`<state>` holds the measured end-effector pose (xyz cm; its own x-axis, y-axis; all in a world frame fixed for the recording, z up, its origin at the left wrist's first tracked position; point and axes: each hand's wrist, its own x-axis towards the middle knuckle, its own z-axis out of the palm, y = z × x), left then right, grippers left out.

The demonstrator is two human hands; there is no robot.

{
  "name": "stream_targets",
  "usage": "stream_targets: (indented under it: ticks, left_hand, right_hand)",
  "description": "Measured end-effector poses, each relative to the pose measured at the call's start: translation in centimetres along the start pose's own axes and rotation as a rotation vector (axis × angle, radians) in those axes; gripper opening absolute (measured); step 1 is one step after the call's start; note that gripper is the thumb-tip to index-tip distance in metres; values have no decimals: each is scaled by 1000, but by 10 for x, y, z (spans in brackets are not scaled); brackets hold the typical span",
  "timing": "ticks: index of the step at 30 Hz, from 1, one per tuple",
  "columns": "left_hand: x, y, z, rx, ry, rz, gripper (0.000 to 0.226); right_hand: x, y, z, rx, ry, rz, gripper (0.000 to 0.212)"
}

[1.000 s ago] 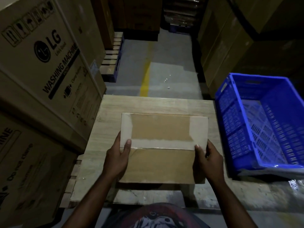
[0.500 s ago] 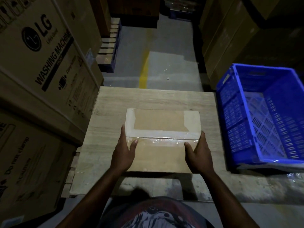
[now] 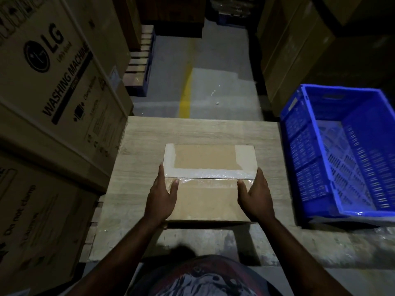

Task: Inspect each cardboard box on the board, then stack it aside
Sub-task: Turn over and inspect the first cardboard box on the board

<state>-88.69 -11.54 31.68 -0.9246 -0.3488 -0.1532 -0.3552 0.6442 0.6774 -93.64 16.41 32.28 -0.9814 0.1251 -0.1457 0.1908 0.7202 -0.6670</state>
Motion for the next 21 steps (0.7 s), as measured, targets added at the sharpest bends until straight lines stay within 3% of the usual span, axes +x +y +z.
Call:
stream_targets:
  ticks: [4, 7, 10, 13, 21]
  left_hand:
    - [-2, 2, 3, 108, 1, -3, 73]
    - [-3, 10, 5, 519, 69, 254, 72]
    - [-9, 19, 16, 556, -24, 481, 78]
    - [-13, 16, 25, 571, -83, 494, 76]
    - [-7, 16, 25, 622, -132, 489, 76]
  right_hand:
    - [-2, 0, 3, -67, 14, -15, 72]
    - [-8, -4, 4, -320, 57, -146, 84]
    - [-19, -14, 8, -415, -61, -411, 83]
    - [-25, -16, 22, -474, -162, -518, 79]
    - [-20, -11, 37, -602, -187, -528, 76]
